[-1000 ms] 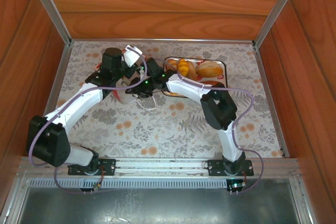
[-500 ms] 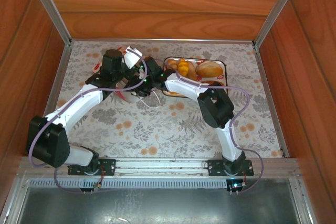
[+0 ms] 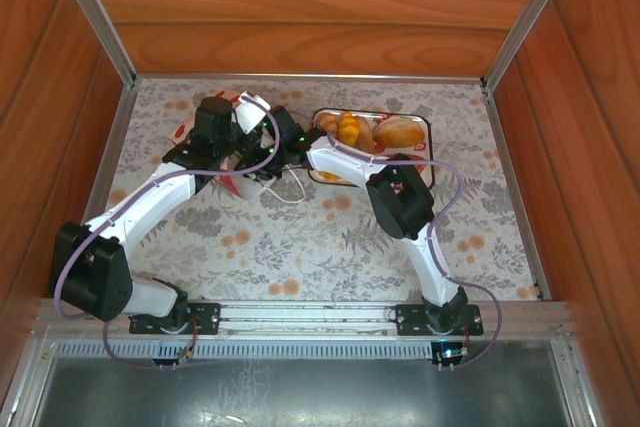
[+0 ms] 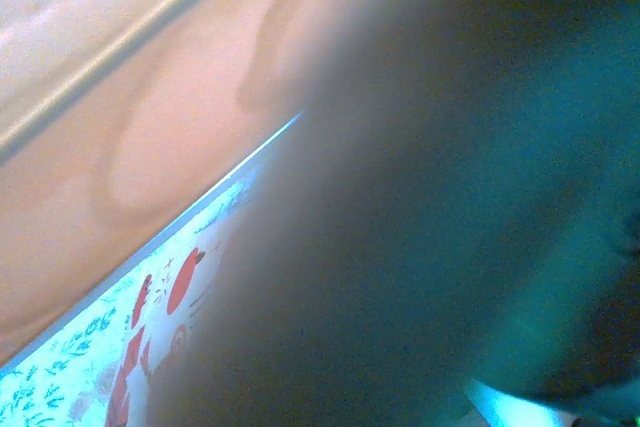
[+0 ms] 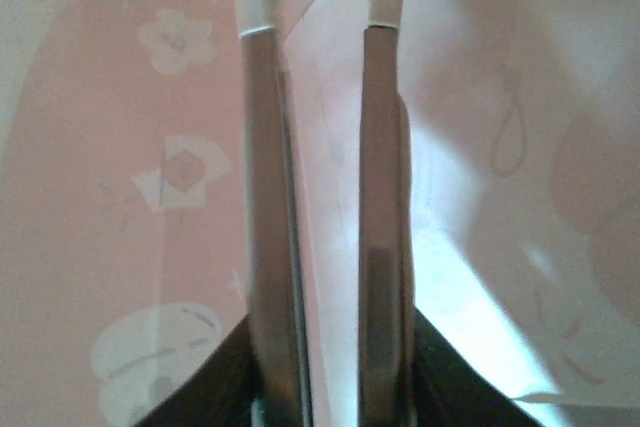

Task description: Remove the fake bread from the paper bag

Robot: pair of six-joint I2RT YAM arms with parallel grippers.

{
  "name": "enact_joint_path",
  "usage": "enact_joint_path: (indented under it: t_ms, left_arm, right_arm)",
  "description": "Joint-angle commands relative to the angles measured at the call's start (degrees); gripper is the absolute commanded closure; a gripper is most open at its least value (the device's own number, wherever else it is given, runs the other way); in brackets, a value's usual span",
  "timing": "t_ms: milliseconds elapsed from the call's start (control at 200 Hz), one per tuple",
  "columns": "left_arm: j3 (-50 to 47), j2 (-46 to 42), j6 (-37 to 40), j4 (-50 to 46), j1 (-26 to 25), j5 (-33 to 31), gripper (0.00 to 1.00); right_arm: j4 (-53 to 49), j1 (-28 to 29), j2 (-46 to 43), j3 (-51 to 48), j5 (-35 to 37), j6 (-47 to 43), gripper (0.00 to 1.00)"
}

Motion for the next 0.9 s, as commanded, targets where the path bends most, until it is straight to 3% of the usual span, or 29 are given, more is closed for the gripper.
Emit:
enact_joint_path:
  t_ms: [0,325,705,895]
  left_arm:
    - [0.1,-1.2,-0.6,1.4,-0.7,1.3,1.00]
    - [-0.7,-1.2,0.6,1.6,-0.6,-2.2,1.00]
    - [-1.1,-1.2,0.3,2.7,-0.6,-3.0,1.00]
    - [-0.3,-0.2,-0.6,3.1,-0.6,-6.9,1.00]
  right_arm:
    - [-1.3,-0.3,-0.4,1.1,-0.8,-2.2,0.79]
    - [-2.2,-0.3,-7.3,-5.7,2.6,-5.6,0.99]
    - [-4.4,-0.3,-16.7,-14.2,6.2,-9.3,1.00]
    - [-9.5,-0.3,-23.3,-18.2,7.7,-12.2,1.00]
